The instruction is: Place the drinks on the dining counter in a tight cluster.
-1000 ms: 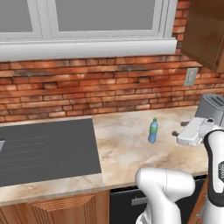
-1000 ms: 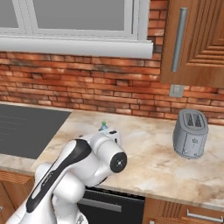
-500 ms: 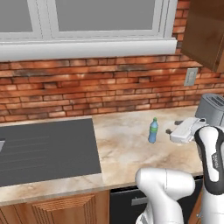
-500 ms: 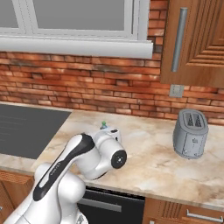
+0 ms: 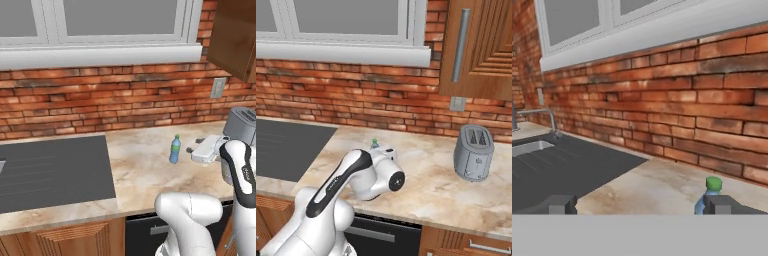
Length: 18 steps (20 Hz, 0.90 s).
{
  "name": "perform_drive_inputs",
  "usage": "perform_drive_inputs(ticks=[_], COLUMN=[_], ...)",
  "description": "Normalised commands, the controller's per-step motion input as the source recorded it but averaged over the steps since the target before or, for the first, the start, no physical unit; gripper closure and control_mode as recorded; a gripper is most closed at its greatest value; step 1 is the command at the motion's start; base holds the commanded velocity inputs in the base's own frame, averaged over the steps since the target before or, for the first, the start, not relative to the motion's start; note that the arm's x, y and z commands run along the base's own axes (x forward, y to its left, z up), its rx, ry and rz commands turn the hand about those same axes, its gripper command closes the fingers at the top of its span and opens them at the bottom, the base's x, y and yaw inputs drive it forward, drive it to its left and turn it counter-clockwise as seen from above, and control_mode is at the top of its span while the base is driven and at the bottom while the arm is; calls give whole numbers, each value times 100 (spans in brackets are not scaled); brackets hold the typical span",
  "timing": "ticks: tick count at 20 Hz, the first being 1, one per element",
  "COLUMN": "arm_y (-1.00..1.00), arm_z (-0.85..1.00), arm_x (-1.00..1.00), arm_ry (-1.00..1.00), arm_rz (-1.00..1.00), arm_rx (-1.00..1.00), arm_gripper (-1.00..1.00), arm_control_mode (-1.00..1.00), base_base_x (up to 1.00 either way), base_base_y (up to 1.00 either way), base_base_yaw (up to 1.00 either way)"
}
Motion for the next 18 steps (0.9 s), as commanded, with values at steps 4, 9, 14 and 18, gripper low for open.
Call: perform_drive_inputs(ticks=[4,9,14,18], arm_y=[-9,-2,0,0], arm_z=[-9,-10,-9,-8], arm_x=[12,10,14,21], arm_ry=[0,0,2,3], arm_rz=[1,0,0,0], arm_rx=[0,0,0,0], arm_gripper=[-100,-100,-100,-100], arm_control_mode=[-100,-100,-100,-100], base_base_x=[0,0,0,0], base_base_y=[0,0,0,0], base_base_yaw=[0,0,0,0])
